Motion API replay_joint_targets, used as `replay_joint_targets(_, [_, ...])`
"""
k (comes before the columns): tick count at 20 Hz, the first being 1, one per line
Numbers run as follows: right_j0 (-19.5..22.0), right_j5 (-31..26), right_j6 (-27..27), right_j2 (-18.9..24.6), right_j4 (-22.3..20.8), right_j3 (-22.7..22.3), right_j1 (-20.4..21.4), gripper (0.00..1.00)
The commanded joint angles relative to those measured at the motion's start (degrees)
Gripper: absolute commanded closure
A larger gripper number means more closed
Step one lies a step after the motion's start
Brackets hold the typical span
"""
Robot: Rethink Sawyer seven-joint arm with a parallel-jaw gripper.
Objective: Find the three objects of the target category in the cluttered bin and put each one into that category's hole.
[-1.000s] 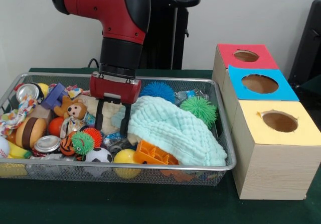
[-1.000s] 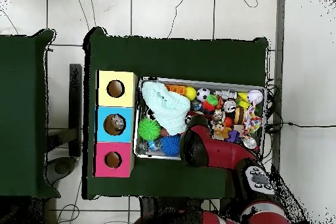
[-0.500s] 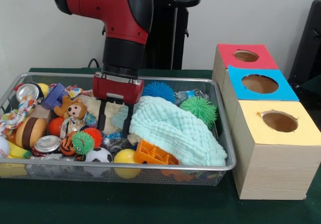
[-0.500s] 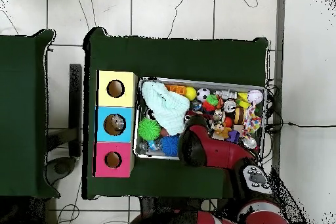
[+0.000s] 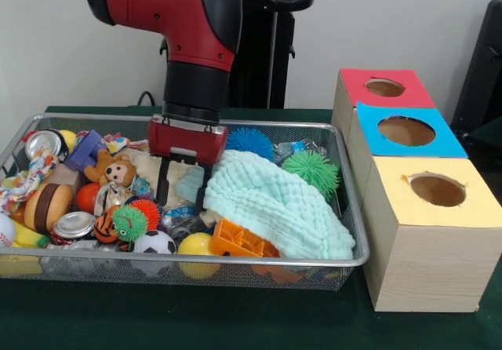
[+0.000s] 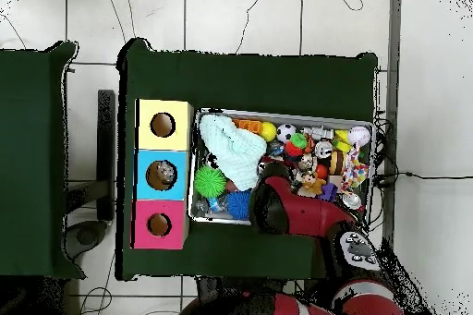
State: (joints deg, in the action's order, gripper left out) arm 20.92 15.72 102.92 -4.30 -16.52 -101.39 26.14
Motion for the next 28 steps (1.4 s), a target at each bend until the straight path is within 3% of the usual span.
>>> replay_joint_targets(1, [-0.45, 2.91, 11.99, 3.51, 3.06, -0.54, -2.43, 0.0])
replay_joint_targets(10, [0.09, 1.98, 11.18, 3.92, 3.27, 0.76, -5.01, 0.0])
replay_joint_targets(28, [-0.03, 2.61, 11.33, 3.55, 3.35, 0.39, -5.01, 0.0])
